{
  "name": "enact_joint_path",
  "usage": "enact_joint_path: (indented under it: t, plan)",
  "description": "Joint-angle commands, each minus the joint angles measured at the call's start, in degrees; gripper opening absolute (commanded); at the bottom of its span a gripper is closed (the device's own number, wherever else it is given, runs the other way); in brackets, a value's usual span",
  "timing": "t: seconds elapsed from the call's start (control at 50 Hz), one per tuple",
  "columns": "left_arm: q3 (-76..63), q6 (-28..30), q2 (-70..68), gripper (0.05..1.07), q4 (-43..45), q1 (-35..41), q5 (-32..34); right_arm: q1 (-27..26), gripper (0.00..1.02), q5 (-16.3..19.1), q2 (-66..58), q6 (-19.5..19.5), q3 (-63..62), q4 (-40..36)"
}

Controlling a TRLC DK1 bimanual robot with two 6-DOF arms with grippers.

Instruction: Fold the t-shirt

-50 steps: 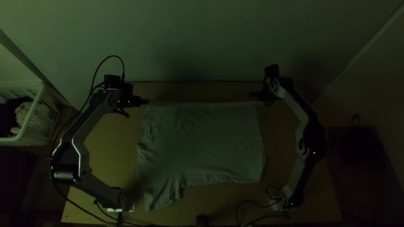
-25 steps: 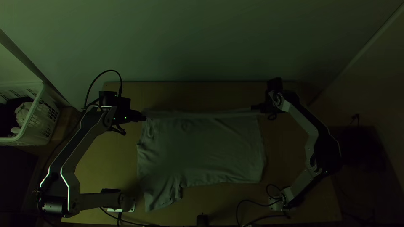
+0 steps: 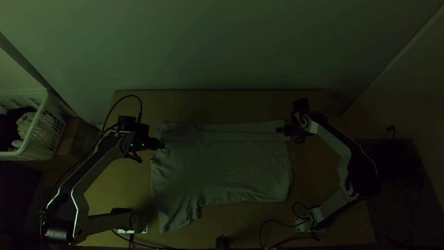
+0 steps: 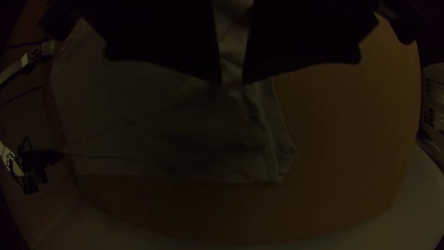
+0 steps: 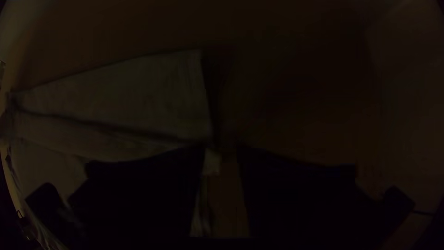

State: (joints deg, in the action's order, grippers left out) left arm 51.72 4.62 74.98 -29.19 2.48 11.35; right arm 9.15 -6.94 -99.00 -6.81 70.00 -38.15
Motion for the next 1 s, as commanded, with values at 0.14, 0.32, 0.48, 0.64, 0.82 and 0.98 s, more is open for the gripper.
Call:
enact_joint_path:
  t: [0.14,0.32,0.48,0.64,0.82,0.98]
  plan:
    - [0.13,2.85,-2.29,1.02,-4.21,-2.57,2.44,-1.59,0.99,-0.62,9.79,0.3,-4.25,-1.14]
    - [2.86,5.05,-5.72,1.02,-10.54,-2.48,3.76,-1.85,0.99,-0.71,18.32,0.39,-7.07,-2.19]
    - [5.58,5.13,-9.41,1.02,-15.99,-2.48,3.76,-2.2,0.98,-0.79,24.38,-0.05,-7.07,-8.52]
    - [9.18,5.05,-12.67,1.02,-23.63,-2.48,3.24,-1.76,0.97,-0.71,30.01,-1.72,-7.33,-14.14]
    - [13.58,2.32,-13.11,1.02,-41.12,-0.81,3.24,0.61,0.97,-0.62,37.04,-3.12,-9.35,-18.63]
    - [10.68,-0.23,-15.39,1.02,-49.3,4.9,3.06,4.74,0.97,-0.62,40.55,-6.73,-11.46,-20.82]
